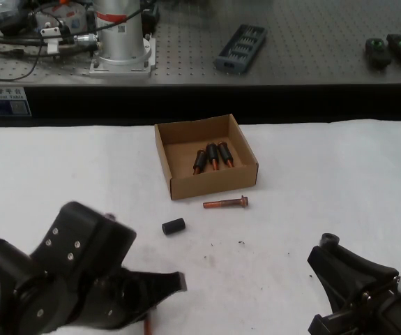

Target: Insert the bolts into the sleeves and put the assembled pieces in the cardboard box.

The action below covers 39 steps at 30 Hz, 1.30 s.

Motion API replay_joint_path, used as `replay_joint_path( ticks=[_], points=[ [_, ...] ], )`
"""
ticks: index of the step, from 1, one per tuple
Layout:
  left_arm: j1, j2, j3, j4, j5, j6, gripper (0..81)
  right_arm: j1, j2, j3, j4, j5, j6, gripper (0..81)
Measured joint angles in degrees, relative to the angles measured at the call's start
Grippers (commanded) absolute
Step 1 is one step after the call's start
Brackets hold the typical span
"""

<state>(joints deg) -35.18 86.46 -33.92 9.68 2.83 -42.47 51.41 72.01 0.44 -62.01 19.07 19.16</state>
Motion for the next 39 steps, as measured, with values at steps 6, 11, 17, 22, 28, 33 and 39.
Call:
replay_joint_path(
  ticks=[6, 11, 17, 22, 28, 33, 39],
  points=[
    [-0.11, -8.7, -0.8, -1.12, -2.17, 18.84, 0.6, 0.0, 0.0, 0.0, 0.0, 0.0, 0.0, 5.7],
    [-0.11, -12.44, -0.8, -1.38, -2.83, 24.31, 0.6, 0.0, 0.0, 0.0, 0.0, 0.0, 0.0, 5.7],
    [-0.11, -17.34, 0.59, -6.0, -2.83, 28.7, 0.6, 0.0, 0.0, 0.0, 0.0, 0.0, -0.71, 5.7],
    [-0.11, -20.49, 4.55, -14.21, -0.88, 29.57, 0.6, 0.0, 0.0, 0.0, -0.49, -2.31, -3.71, 5.7],
    [-0.11, -23.92, 15.7, -35.21, 4.01, 30.92, 0.6, 0.0, 4.86, -1.9, -1.1, -6.49, -5.81, 5.7],
    [-0.11, -24.47, 22.88, -49.94, 4.69, 35.5, 0.6, 0.0, 10.41, -5.77, -4.84, -15.48, -12.04, 5.7],
    [-0.11, -24.57, 26.38, -55.84, 5.85, 42.47, 0.6, 0.0, 14.32, -9.48, -6.28, -18.37, -14.53, 5.7]
  ],
)
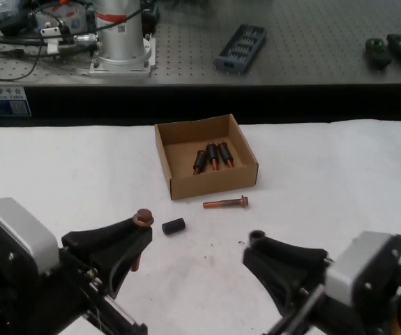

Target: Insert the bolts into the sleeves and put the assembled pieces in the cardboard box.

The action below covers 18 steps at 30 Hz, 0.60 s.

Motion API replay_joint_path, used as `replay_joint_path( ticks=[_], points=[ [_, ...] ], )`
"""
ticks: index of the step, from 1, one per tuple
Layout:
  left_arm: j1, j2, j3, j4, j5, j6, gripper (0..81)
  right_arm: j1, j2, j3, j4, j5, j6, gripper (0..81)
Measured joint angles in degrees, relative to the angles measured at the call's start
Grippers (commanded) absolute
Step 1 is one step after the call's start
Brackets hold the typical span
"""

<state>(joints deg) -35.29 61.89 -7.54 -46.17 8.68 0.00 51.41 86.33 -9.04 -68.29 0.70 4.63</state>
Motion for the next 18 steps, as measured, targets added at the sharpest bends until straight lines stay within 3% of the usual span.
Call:
replay_joint_path(
  ticks=[9, 18],
  points=[
    [0.0, 0.0, 0.17, -11.66, 5.05, 0.51, 0.6, 0.0, 11.18, -6.91, -1.54, -7.63, -0.41, 5.7],
    [0.0, 4.49, 0.17, -18.77, 8.52, -5.52, 0.6, 0.0, 12.26, -7.7, -4.35, -14.94, -0.41, 5.7]
  ],
)
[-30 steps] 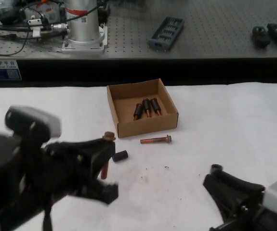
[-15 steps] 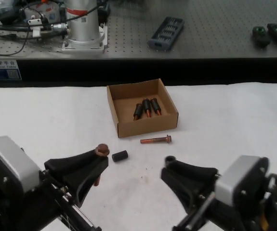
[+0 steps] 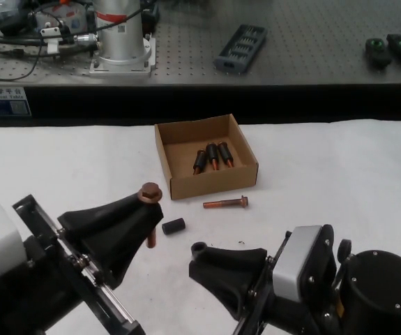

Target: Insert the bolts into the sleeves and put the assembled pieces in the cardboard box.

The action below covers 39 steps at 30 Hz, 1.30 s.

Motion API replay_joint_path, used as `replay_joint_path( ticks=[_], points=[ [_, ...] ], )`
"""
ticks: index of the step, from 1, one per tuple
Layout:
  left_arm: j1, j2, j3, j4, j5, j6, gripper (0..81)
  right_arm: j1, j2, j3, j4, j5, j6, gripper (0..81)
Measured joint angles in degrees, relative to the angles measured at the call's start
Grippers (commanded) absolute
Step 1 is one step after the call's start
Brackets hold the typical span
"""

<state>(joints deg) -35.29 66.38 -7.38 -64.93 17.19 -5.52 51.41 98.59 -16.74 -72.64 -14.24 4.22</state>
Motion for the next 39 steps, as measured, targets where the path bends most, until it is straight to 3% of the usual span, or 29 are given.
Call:
replay_joint_path(
  ticks=[14, 39],
  points=[
    [0.0, 10.87, 0.0, -11.63, 5.79, -4.13, 0.6, 0.0, 0.0, 0.0, -0.02, -5.81, 1.82, 5.7],
    [0.0, 11.24, 0.0, -12.28, 3.32, -11.13, 0.6, 0.0, 0.0, -0.06, -4.03, -14.41, 2.58, 5.7]
  ],
)
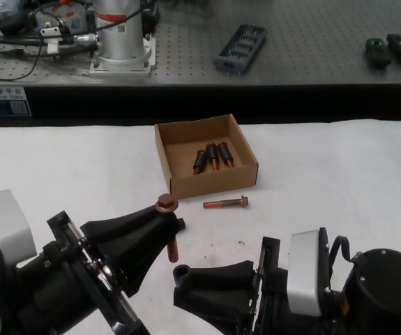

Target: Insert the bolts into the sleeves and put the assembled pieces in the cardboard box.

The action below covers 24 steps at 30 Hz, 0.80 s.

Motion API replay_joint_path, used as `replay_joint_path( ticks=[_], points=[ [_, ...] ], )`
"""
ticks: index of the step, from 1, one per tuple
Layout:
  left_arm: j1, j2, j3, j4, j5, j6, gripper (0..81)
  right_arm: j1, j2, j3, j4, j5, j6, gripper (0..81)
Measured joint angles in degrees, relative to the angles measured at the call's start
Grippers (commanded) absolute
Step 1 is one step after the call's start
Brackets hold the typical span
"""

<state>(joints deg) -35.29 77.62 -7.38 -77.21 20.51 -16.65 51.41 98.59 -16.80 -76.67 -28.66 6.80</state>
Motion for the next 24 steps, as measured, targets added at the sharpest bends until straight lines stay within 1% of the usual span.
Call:
replay_joint_path(
  ticks=[13, 15, 18, 21, 24],
  points=[
    [0.0, 0.0, 0.0, -3.04, 0.25, -4.87, 0.6, 0.0, 0.0, 0.0, -1.7, -1.14, 0.94, 5.7],
    [0.0, 0.0, 0.0, -3.04, 0.14, -4.84, 0.6, 0.0, 0.0, 0.0, -2.04, -1.14, 0.04, 5.7],
    [0.0, 0.0, -0.47, -2.8, -2.47, -4.53, 0.6, -0.4, 0.0, 0.0, -2.06, 0.22, -2.64, 5.7],
    [0.0, 0.73, -1.81, -2.55, -2.75, -4.39, 0.6, -2.36, 0.0, 0.0, -2.06, 1.09, -3.21, 5.7],
    [0.0, 4.03, -4.19, -2.24, -2.75, -3.62, 0.6, -5.27, 0.0, -0.15, -2.06, 0.79, -2.99, 5.7]
  ],
)
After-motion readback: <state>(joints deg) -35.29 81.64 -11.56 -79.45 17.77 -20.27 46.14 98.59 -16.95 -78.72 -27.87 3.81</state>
